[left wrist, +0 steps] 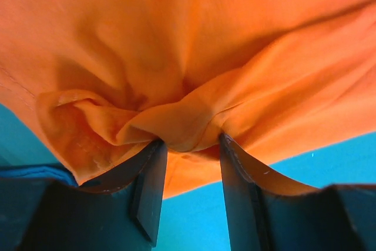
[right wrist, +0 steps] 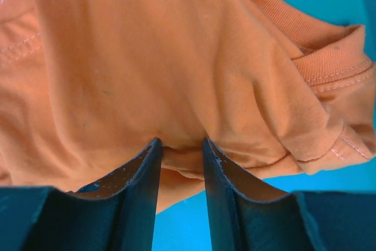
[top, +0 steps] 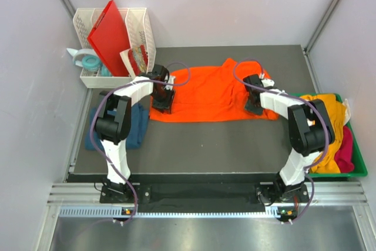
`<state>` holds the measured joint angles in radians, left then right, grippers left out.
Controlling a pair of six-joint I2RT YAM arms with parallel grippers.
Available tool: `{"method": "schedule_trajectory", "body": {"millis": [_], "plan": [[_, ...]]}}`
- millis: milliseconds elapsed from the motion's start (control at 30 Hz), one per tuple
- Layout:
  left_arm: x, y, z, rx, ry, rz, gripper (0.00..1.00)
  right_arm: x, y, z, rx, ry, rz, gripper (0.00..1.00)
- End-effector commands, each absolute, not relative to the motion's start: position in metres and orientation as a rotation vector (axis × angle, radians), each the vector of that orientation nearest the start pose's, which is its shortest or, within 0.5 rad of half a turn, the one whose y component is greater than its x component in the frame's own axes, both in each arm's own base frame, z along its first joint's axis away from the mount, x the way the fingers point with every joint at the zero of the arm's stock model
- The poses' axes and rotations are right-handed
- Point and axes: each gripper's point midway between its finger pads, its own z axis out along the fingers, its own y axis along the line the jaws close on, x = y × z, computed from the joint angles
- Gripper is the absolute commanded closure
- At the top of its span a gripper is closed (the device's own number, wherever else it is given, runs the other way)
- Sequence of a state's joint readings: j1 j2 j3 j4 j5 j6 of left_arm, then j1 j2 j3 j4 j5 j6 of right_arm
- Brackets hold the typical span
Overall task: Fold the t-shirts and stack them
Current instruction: Fold the flattened tshirt in 1/3 of the way
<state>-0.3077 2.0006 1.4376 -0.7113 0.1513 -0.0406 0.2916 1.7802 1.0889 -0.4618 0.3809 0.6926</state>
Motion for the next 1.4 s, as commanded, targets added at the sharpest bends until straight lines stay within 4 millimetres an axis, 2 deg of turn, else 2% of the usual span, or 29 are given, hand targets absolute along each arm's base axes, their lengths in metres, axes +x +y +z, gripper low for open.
{"method": "schedule_trajectory", "body": {"millis": [0, 233, 600, 800, 867, 900, 967, 1000, 1033, 1133, 1200, 1367], "plan": [[0.307, -0.139, 0.011, 0.474, 3.063, -0.347, 0.54, 0.308, 0.062, 0.006, 0.658, 2.675, -0.221, 0.65], [0.272, -0.134, 0.021, 0.476, 3.147, -0.398, 0.52, 0.253, 0.06, 0.008, 0.703, 2.701, -0.187, 0.62], [0.222, -0.125, 0.034, 0.54, 3.204, -0.472, 0.52, 0.201, 0.048, 0.012, 0.715, 2.721, -0.223, 0.6], [0.229, -0.129, 0.053, 0.548, 3.117, -0.495, 0.5, 0.184, 0.046, 0.015, 0.724, 2.711, -0.233, 0.59], [0.233, -0.131, 0.061, 0.558, 3.079, -0.5, 0.49, 0.187, 0.048, 0.021, 0.714, 2.692, -0.222, 0.59], [0.243, -0.132, 0.066, 0.56, 3.032, -0.492, 0.49, 0.189, 0.045, 0.024, 0.716, 2.669, -0.248, 0.59], [0.259, -0.132, 0.082, 0.549, 2.922, -0.447, 0.46, 0.207, 0.052, 0.045, 0.682, 2.586, -0.205, 0.58], [0.275, -0.134, 0.09, 0.543, 2.839, -0.429, 0.45, 0.22, 0.052, 0.062, 0.684, 2.516, -0.194, 0.56], [0.283, -0.134, 0.102, 0.532, 2.776, -0.418, 0.44, 0.229, 0.056, 0.075, 0.68, 2.467, -0.157, 0.55], [0.308, -0.134, 0.113, 0.521, 2.649, -0.363, 0.41, 0.255, 0.065, 0.109, 0.664, 2.368, -0.081, 0.5], [0.317, -0.134, 0.112, 0.516, 2.635, -0.337, 0.41, 0.266, 0.07, 0.126, 0.65, 2.342, -0.065, 0.5], [0.323, -0.134, 0.084, 0.501, 2.696, -0.325, 0.43, 0.272, 0.08, 0.139, 0.579, 2.342, -0.105, 0.51]]}}
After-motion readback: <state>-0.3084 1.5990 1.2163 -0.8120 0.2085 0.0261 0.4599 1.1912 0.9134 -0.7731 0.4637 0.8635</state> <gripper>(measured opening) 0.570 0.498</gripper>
